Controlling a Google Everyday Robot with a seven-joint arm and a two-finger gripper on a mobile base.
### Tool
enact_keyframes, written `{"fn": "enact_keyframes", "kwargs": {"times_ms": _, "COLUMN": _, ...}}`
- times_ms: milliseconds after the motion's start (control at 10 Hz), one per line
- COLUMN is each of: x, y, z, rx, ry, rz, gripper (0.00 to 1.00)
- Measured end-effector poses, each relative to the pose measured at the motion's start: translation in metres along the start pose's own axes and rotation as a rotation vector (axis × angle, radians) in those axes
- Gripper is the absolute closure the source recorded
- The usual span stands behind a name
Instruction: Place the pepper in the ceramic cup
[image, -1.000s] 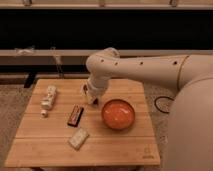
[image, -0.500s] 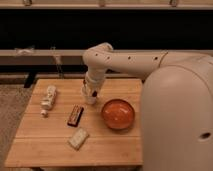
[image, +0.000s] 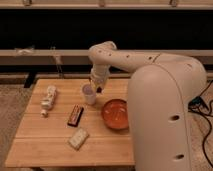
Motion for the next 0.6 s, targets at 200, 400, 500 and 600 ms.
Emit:
{"fn": "enact_keyframes", "kwargs": {"times_ms": 200, "x": 0.005, "y": 0.011, "z": -0.002, "rx": -0.003, "ry": 0.011, "rz": -0.03, "gripper": 0.58}}
{"fn": "enact_keyframes", "kwargs": {"times_ms": 400, "x": 0.016, "y": 0.026, "z": -0.009, "rx": -0.009, "ry": 0.005, "rz": -0.078, "gripper": 0.36}}
{"fn": "enact_keyframes", "kwargs": {"times_ms": 500, "x": 0.018, "y": 0.031, "z": -0.011, "rx": -0.01, "ry": 0.001, "rz": -0.091, "gripper": 0.26}}
{"fn": "enact_keyframes", "kwargs": {"times_ms": 600, "x": 0.019, "y": 0.033, "z": -0.01, "rx": -0.01, "ry": 0.0, "rz": -0.098, "gripper": 0.22}}
